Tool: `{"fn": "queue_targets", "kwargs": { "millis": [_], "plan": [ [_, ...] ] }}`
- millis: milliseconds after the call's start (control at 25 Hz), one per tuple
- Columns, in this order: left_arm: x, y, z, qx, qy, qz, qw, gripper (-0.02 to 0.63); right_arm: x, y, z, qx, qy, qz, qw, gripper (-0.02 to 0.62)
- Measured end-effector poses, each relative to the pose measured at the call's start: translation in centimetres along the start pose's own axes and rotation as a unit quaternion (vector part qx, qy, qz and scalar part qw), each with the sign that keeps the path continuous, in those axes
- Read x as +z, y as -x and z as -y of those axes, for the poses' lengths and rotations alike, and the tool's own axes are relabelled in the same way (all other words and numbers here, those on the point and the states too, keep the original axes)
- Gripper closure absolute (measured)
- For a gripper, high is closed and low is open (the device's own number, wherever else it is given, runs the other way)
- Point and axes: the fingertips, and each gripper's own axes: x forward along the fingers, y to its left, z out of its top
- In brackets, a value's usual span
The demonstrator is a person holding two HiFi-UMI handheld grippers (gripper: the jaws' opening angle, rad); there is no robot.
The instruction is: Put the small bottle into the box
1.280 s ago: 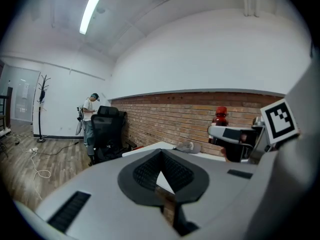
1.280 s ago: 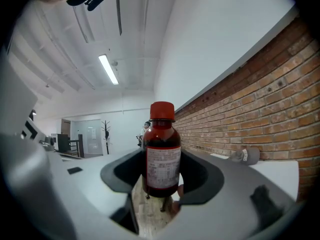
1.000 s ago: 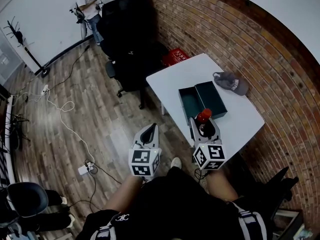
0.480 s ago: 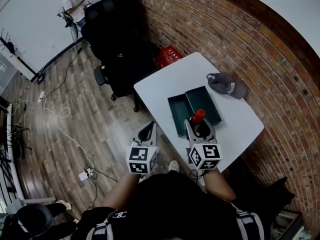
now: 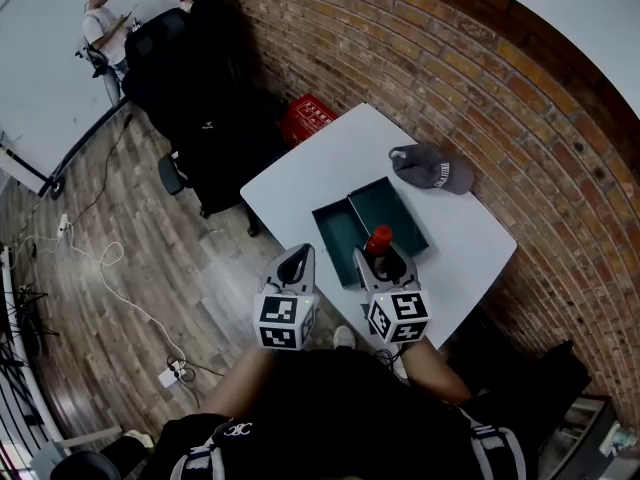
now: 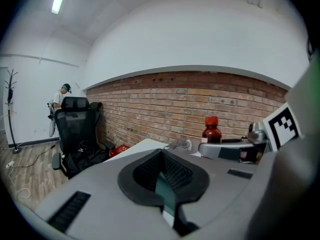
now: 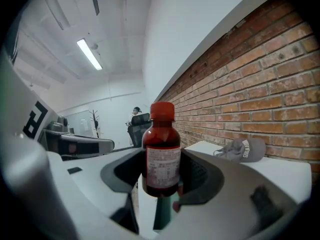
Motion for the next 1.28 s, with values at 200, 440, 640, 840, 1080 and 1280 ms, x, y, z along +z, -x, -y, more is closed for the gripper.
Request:
{"fn": "queue_targets", "kwargs": {
  "millis": [200,440,640,840,1080,1280],
  "plan": [
    [0.8,-2.5,-2.0,-0.056,-0.017,0.003,0.9983,0.600,-0.5,-2.2,-0.3,-0.046,-0.002,-0.007,0.999,0.379],
    [2.7,-4.2,-6.1,-0.095,-0.011,0.016,0.9953,0.600,-2.7,-5.7,-0.6,-0.094,-0.007,-0.050,0.994,0.379],
    [2.4,-5.4,-7.6,-0.117,0.004,0.009,0.9931,0.600,-5.8,-8.2,0.0,-0.113,-0.001,-0.104,0.988,0.379],
    [2.0,-5.8,-7.8,-0.132,-0.001,-0.001,0.9912,0.600,-9.4,-10.1,1.0,-0.124,-0.013,-0.163,0.979,0.379],
    [1.4,-6.0,-8.6,-0.128,0.000,-0.013,0.9917,0.600,-14.4,-12.4,1.7,-0.126,-0.012,-0.243,0.962,0.379],
    [0.9,-6.0,-9.3,-0.123,-0.004,-0.018,0.9923,0.600,-17.3,-13.4,2.2,-0.131,-0.004,-0.289,0.948,0.379]
  ]
}}
